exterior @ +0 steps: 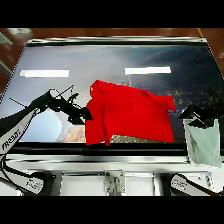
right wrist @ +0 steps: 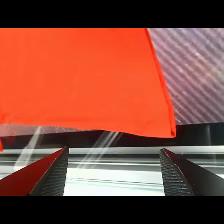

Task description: Fold the shirts.

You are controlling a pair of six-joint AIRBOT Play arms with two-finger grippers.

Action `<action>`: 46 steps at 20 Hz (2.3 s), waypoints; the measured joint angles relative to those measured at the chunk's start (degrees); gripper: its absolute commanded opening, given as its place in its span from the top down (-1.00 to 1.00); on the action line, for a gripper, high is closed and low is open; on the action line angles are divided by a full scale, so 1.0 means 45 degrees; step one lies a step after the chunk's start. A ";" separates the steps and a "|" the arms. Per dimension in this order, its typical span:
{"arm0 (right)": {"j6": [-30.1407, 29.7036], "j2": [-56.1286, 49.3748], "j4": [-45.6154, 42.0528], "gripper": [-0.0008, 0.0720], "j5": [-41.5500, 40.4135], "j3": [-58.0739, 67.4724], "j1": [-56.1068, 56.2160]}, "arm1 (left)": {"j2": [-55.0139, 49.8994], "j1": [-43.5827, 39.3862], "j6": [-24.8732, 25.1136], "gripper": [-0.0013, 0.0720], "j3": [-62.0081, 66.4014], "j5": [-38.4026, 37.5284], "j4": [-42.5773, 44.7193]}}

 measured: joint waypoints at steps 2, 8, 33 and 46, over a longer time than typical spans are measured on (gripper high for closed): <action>0.0083 0.0015 0.0015 -0.87 -0.0034 -0.0019 -0.0010 | -0.0243 -0.0282 0.0102 0.85 -0.0073 0.0437 -0.0189; 0.0097 0.0141 -0.1515 -0.87 0.0272 -0.0369 -0.0151 | -0.0359 -0.0641 0.0214 0.86 -0.0078 0.0631 -0.0714; -0.0282 -0.0287 0.2055 0.78 -0.5571 -0.6659 -0.0053 | 0.1355 -0.0510 0.1608 0.86 -0.0068 0.0675 -0.1025; -0.0729 0.4464 0.2914 0.78 -0.4216 0.1083 0.1486 | 0.8111 0.1112 -0.0015 0.86 0.4881 0.1035 0.2006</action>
